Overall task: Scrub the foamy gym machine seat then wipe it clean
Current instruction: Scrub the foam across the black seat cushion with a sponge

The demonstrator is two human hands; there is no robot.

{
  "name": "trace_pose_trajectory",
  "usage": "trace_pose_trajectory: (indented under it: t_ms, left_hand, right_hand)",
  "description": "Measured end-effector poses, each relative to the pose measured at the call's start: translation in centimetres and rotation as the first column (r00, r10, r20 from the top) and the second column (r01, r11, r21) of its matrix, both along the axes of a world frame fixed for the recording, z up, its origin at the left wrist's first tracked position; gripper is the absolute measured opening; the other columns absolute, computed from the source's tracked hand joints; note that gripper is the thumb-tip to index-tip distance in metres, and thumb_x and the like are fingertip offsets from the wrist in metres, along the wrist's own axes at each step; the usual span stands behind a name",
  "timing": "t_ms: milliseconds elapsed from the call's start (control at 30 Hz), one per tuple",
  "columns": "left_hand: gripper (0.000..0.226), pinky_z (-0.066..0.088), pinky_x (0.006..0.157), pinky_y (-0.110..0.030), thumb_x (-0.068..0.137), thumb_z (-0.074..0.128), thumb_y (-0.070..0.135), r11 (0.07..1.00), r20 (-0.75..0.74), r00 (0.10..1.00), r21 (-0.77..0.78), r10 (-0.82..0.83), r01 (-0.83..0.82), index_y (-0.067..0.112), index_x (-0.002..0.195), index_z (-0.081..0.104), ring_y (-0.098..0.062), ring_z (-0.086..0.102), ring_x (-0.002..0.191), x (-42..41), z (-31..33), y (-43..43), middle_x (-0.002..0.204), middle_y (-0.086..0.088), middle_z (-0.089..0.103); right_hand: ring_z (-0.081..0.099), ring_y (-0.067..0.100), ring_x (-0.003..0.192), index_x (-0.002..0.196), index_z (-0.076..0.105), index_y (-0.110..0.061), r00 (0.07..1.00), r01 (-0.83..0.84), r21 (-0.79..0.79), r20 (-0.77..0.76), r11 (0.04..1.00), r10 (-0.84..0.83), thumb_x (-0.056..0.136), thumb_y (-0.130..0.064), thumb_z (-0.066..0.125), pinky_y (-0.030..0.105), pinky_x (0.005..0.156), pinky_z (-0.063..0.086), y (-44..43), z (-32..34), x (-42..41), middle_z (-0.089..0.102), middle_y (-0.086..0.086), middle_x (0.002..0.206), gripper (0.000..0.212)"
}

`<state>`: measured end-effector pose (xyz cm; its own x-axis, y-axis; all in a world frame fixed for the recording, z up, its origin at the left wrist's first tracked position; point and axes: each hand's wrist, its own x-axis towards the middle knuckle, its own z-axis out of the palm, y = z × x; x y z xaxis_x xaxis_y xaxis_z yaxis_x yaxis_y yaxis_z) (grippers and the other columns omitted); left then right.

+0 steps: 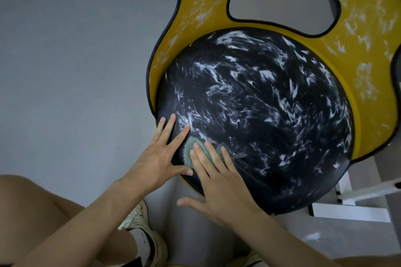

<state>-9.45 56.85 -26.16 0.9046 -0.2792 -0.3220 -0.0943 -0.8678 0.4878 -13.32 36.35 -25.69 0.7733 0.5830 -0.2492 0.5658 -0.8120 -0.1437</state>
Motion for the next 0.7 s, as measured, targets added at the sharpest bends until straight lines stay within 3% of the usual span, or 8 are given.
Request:
trace_pose_trajectory:
  t_ms: [200,333,500,700]
  left_hand:
    - [0.114,-0.003,0.117,-0.030,0.076,0.070,0.067,1.000,-0.032,1.000,0.022,0.001,0.000,0.044,0.156,-0.008,-0.009,-0.040,0.143,0.2,0.1,0.0,0.157,0.015,-0.040]
    - [0.114,-0.003,0.117,-0.029,0.076,0.073,0.065,1.000,-0.030,1.000,0.006,0.006,-0.006,0.044,0.156,-0.006,-0.008,-0.039,0.144,0.2,0.1,-0.1,0.158,0.015,-0.039]
    - [0.114,0.000,0.120,-0.033,0.076,0.073,0.065,1.000,0.001,1.000,-0.022,0.011,-0.011,0.042,0.157,-0.003,-0.009,-0.036,0.146,0.1,0.0,0.0,0.162,0.013,-0.033]
    - [0.116,0.000,0.123,-0.037,0.075,0.074,0.065,1.000,-0.056,0.998,0.001,0.013,-0.013,0.046,0.155,-0.007,-0.008,-0.040,0.144,0.5,0.0,-0.2,0.158,0.015,-0.039]
  right_hand:
    - [0.013,0.030,0.156,0.159,0.026,-0.007,1.000,-0.025,-0.033,0.017,0.999,0.025,0.091,-0.086,0.021,0.057,0.117,0.017,-3.9,0.2,-2.9,0.017,0.009,0.169,0.104]
    - [0.008,0.029,0.157,0.159,0.025,-0.006,1.000,0.005,-0.019,0.029,1.000,-0.004,0.092,-0.085,0.020,0.055,0.120,0.013,-1.2,-0.2,-0.3,0.016,0.009,0.169,0.104]
    - [-0.009,0.023,0.157,0.162,0.011,-0.009,0.997,0.081,0.039,-0.003,0.996,-0.081,0.091,-0.086,0.016,0.054,0.126,0.007,1.1,-0.1,2.2,0.003,0.006,0.170,0.105]
    - [0.012,0.029,0.156,0.160,0.024,-0.007,0.999,0.042,-0.018,0.023,0.999,-0.041,0.093,-0.084,0.021,0.054,0.119,0.014,-3.3,0.2,-1.8,0.016,0.009,0.169,0.101]
